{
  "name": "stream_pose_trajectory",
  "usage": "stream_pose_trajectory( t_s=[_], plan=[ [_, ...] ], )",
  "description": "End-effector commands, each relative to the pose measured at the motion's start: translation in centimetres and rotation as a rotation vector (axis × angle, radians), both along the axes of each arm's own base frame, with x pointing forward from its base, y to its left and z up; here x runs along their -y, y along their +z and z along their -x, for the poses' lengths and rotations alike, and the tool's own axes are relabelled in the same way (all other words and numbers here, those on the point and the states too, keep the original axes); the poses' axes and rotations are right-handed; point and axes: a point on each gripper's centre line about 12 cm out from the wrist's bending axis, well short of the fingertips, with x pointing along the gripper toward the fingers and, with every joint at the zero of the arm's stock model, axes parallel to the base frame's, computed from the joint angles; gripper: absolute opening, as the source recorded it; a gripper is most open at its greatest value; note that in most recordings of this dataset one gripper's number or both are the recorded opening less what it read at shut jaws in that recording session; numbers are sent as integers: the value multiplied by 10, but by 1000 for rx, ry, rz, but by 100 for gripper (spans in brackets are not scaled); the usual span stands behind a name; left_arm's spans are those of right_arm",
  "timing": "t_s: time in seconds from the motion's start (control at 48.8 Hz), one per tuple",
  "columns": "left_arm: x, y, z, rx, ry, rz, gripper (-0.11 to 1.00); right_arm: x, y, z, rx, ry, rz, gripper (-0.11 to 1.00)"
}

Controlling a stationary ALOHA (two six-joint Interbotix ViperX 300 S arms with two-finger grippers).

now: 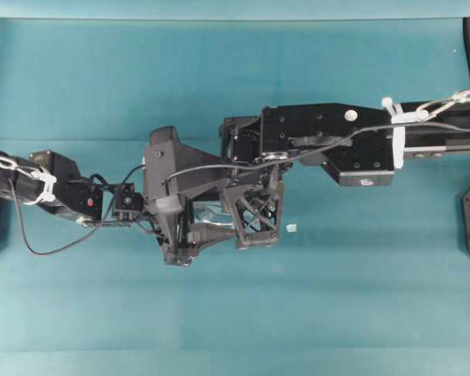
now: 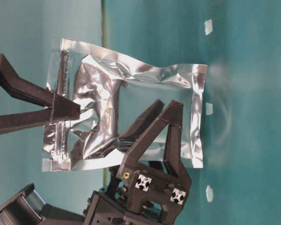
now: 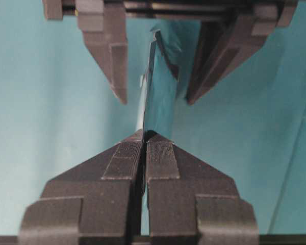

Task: Hand over the silver zip bag and make it stand upright.
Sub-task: 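Move the open left gripper to the bag's lower edge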

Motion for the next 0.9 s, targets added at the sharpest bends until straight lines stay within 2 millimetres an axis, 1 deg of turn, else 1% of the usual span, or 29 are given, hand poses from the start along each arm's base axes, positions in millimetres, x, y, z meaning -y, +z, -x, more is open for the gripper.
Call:
stream_pose_trajectory(
  t_s=[0.0,0.164,0.205,0.41,0.697,0.779,0.882],
  plan=[
    [5,5,-5,19,-15,-7,64,-1,7,0,21,-3,-1,3],
    [8,2,-4,0,-28,-22,28,-1,7,0,23,-2,-1,3],
    [8,1,-4,-10,-29,-25,23,-1,7,0,21,-2,1,3],
    [8,-4,-4,-60,-35,-47,23,-1,5,1,15,-3,-1,3],
    [9,-6,-6,-81,-45,-72,23,-1,4,1,13,-15,-4,3],
    [9,-6,-6,-83,-45,-72,23,-1,5,1,14,-12,-4,5],
    [8,-6,-5,-84,-44,-72,23,-2,4,1,12,-9,-4,12]
  ],
)
